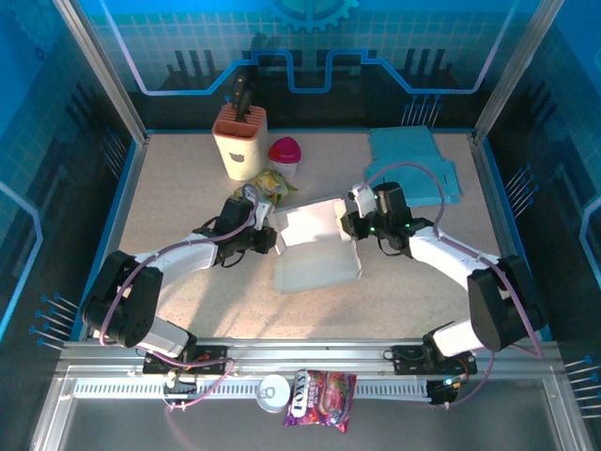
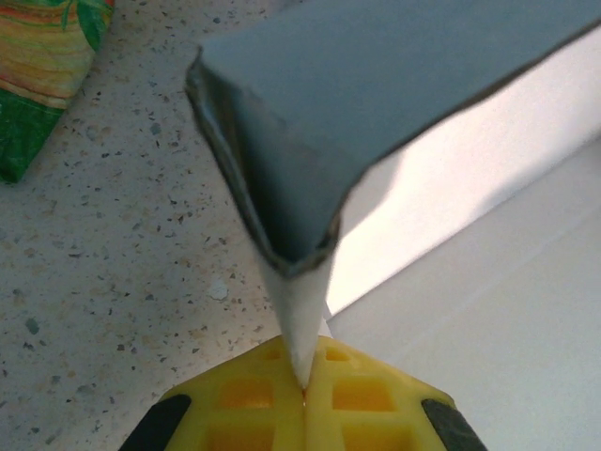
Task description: Fold the paper box
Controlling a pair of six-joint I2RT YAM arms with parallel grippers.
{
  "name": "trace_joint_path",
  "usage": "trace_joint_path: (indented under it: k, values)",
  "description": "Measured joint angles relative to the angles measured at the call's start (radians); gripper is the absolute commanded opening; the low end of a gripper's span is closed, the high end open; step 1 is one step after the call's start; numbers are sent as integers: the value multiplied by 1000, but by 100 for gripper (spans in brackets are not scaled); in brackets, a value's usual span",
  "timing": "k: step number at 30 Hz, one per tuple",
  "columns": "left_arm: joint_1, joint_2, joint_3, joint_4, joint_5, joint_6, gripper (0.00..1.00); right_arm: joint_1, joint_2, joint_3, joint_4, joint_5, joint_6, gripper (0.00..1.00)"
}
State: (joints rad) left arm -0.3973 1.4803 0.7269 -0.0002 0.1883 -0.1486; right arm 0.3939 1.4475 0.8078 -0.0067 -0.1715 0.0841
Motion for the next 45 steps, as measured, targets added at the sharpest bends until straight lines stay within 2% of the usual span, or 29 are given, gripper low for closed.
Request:
trace_joint_path:
  k: [5,9,22,24,27,32,38,45]
  values:
    - [-9,0,0,-3,-10,2,0,0,14,0,1,-11,0,23]
    - [-12,0,1,-3,-15,3,0,1,15,0,3,-6,-2,27]
    - [-34,0,19,-21,-36,22,0,32,76,6,23,99,-2,32]
    - [-35,0,24,-25,-44,24,0,44,91,10,24,125,1,30]
    - [-38,0,24,-32,-55,25,0,58,109,17,31,172,16,20]
    - [-41,16,35,-46,-66,25,0,77,121,18,53,240,39,16]
    - [-46,39,54,-49,-81,26,0,74,165,18,134,249,75,26]
    - [-50,50,77,-62,-91,37,0,14,192,5,207,116,91,33]
